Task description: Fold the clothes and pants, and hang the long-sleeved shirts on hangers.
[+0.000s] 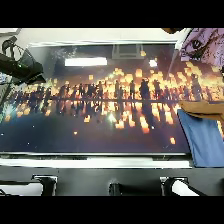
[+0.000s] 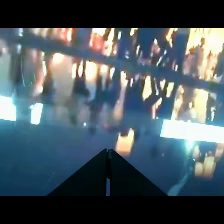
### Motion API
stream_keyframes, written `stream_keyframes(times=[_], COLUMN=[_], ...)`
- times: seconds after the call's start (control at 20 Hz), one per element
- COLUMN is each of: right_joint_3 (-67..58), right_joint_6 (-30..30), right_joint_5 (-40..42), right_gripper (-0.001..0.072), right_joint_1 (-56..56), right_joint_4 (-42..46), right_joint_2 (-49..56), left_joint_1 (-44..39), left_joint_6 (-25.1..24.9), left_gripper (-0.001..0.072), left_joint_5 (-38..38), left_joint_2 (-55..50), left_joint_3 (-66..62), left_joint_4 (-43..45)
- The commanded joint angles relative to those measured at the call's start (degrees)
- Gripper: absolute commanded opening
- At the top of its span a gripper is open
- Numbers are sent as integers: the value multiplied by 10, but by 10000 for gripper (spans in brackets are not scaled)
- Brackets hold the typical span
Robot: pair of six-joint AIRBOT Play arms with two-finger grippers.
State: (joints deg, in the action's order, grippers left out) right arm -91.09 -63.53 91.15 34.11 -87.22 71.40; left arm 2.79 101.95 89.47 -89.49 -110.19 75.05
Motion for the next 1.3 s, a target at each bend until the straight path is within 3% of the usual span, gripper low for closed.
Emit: stream_keyframes(times=[0.0, 0.4, 1.25], right_joint_3=[102, 292, 415], right_joint_6=[-20, 45, 85], right_joint_5=[-9, -51, -78], right_gripper=[30, 29, 32], right_joint_1=[0, 0, 0], right_joint_4=[106, 157, 232], right_joint_2=[-57, -114, -113], left_joint_1=[0, 0, 0], left_joint_6=[0, -17, -21], left_gripper=[14, 14, 14], left_joint_5=[2, 1, 6], left_joint_2=[0, 0, 0], left_joint_3=[0, 0, 0], left_joint_4=[0, 0, 0])
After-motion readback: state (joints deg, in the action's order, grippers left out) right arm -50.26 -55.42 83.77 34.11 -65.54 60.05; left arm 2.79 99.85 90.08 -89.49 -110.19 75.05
